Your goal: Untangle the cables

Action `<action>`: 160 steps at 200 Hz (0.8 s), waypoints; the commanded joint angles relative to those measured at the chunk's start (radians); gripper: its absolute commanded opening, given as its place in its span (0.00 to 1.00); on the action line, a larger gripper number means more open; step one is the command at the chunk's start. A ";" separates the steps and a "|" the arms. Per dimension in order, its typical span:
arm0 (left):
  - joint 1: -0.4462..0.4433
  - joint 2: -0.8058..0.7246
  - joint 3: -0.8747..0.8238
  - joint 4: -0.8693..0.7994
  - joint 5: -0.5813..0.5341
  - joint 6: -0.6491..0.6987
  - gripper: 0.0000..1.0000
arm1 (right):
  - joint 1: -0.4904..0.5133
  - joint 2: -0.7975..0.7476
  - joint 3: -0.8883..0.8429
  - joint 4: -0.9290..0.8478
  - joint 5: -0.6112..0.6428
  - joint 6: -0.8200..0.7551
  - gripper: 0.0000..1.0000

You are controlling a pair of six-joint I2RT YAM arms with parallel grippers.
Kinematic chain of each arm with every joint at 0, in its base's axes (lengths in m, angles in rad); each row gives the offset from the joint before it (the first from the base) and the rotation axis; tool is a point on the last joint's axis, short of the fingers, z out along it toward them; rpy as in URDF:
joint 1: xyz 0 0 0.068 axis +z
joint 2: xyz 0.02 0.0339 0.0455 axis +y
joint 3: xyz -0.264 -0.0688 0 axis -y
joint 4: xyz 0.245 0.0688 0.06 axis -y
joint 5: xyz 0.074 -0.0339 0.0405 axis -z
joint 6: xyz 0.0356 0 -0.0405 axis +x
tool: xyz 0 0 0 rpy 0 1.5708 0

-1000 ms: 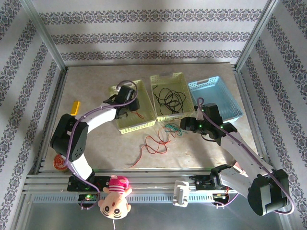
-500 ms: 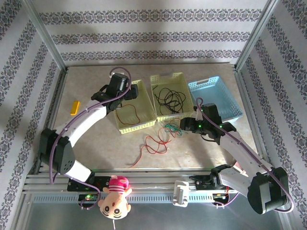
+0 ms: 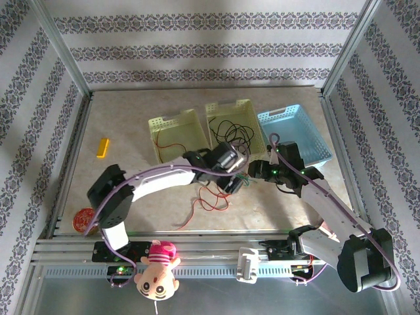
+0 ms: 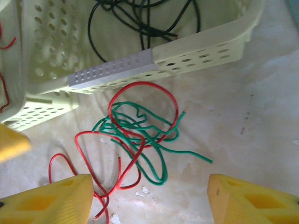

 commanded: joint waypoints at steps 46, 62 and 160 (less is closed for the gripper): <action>-0.077 -0.001 -0.055 -0.176 -0.163 0.032 0.84 | -0.039 -0.020 0.014 -0.014 0.032 0.012 0.65; -0.077 -0.010 -0.099 -0.174 -0.123 0.006 0.81 | -0.039 -0.018 0.011 -0.011 0.032 0.012 0.65; -0.077 -0.014 -0.058 -0.174 -0.144 0.058 0.00 | -0.042 -0.024 0.011 -0.011 0.034 0.012 0.65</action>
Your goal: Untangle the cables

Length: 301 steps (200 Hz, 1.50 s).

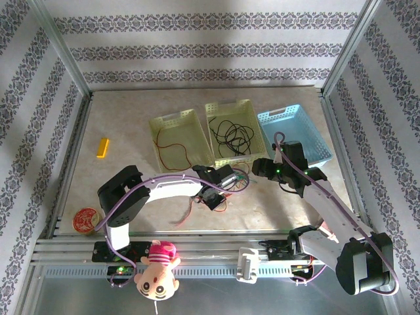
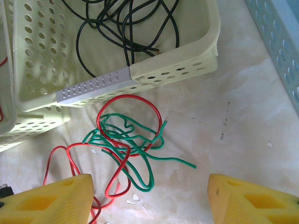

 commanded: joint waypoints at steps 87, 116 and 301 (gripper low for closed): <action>-0.009 -0.591 -0.027 0.485 -0.395 0.216 0.00 | -0.013 -0.004 0.009 -0.005 0.017 0.011 0.65; 0.043 -0.591 0.043 0.500 -0.447 0.231 0.00 | -0.013 0.010 0.017 0.000 0.001 0.012 0.65; 0.412 -0.426 -0.144 0.536 -0.263 -0.055 0.71 | 0.051 0.007 0.026 -0.018 -0.038 -0.011 0.66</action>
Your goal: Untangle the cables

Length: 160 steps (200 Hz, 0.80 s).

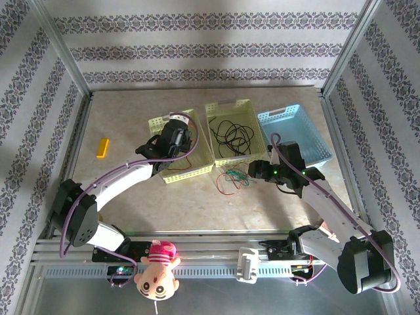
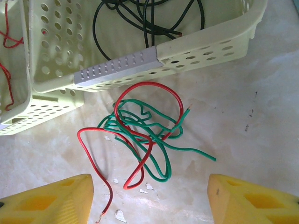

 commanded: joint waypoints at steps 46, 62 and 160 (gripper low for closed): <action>-0.191 -0.027 0.026 -0.079 0.193 0.173 0.76 | 0.005 0.016 0.023 -0.005 0.038 0.004 0.66; -0.263 0.012 0.022 -0.096 0.299 0.167 0.75 | -0.012 0.021 0.025 -0.005 0.039 0.011 0.66; -0.433 0.347 0.118 -0.094 0.389 0.165 0.62 | -0.062 0.008 0.008 -0.011 0.032 0.025 0.65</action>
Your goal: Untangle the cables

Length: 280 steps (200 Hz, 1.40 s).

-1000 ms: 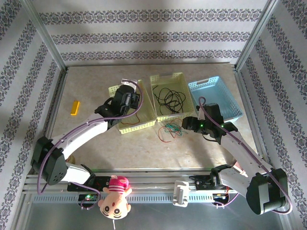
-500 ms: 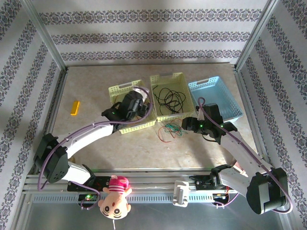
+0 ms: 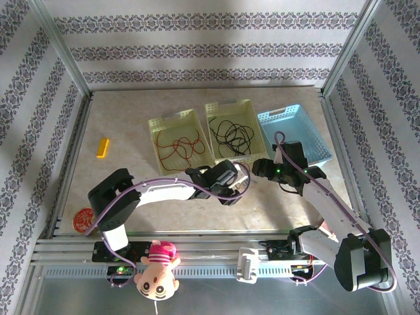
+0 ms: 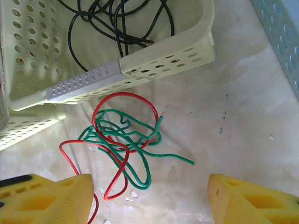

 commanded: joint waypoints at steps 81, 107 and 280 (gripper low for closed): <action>-0.012 0.107 0.094 -0.122 -0.016 0.056 0.35 | -0.011 -0.024 0.004 -0.009 0.011 0.013 0.66; -0.012 0.108 0.075 -0.103 -0.039 0.051 0.35 | -0.011 -0.017 0.005 -0.004 0.006 0.014 0.65; 0.056 -0.416 0.249 0.184 -0.021 0.122 0.00 | -0.016 -0.042 0.009 0.002 0.000 0.020 0.65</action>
